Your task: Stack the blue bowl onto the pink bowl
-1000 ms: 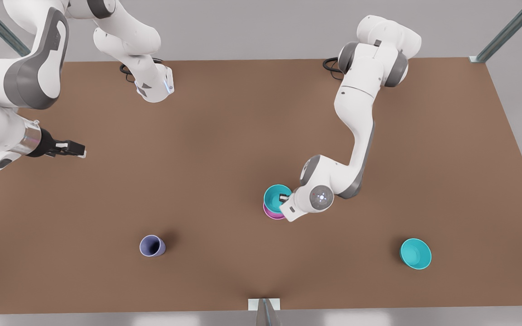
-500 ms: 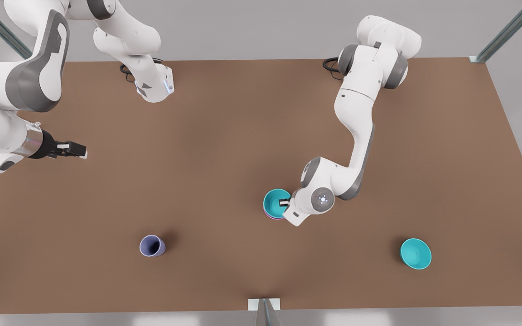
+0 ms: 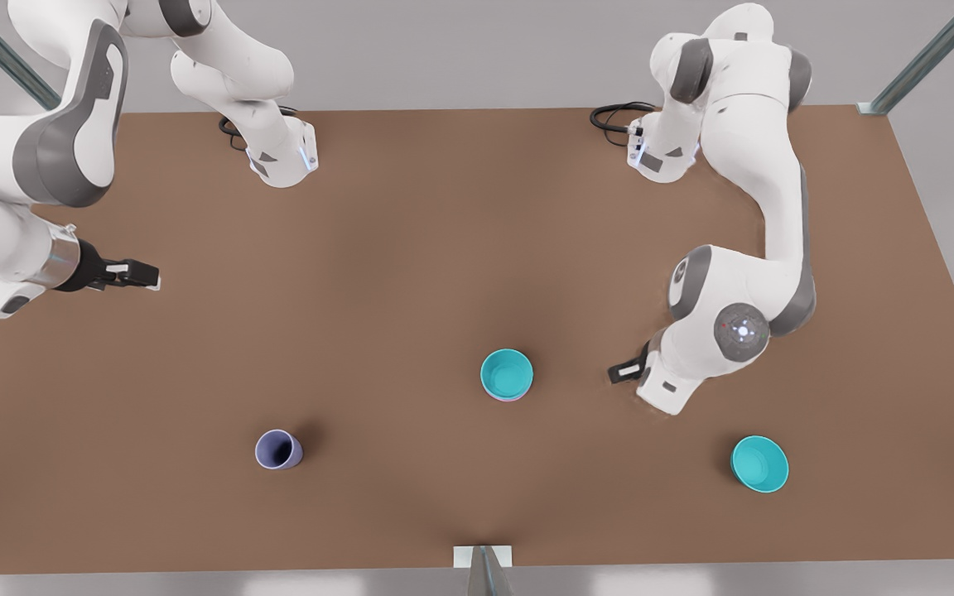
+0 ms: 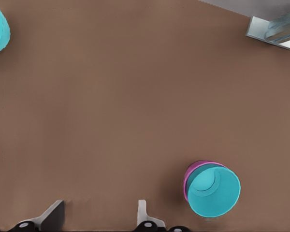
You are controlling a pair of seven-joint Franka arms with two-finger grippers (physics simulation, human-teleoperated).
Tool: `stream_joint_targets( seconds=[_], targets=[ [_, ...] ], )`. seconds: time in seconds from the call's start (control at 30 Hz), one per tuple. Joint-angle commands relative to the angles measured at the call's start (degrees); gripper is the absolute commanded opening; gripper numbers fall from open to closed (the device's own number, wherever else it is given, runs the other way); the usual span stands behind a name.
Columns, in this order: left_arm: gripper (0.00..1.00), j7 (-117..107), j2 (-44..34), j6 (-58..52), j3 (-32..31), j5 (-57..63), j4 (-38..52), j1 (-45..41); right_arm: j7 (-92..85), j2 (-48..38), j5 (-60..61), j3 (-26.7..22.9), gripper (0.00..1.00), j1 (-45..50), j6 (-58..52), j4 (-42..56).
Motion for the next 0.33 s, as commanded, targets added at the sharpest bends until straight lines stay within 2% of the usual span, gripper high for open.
stream_joint_targets(
  seconds=[0.0, 0.07, 0.1, 0.13, 0.3],
  targets=[
    [1.0, 19.67, -6.22, -21.83, -0.01, 12.91, 0.15, 1.1, -0.39, 0.0, 0.01, 0.0, 1.0, 0.0, -0.03, 0.03],
    [1.0, 24.95, -10.44, -22.89, -0.44, 13.26, -0.64, 1.18, -0.39, 0.0, 0.01, 0.0, 1.0, 0.0, -0.03, 0.03],
    [1.0, 24.95, -14.22, -18.24, -3.16, 12.82, -5.03, 3.02, -0.39, 0.0, 0.01, 0.0, 1.0, 0.0, -0.03, 0.03],
    [1.0, 24.86, -15.1, -17.7, -9.76, 12.64, -5.3, 8.39, -0.39, 0.0, 0.01, 0.0, 1.0, 0.0, -0.03, 0.03],
    [1.0, 24.77, -16.94, -17.61, -9.85, 12.29, -6.79, 8.13, -0.39, 0.0, 0.01, 0.0, 1.0, 0.0, -0.03, 0.03]
  ],
)
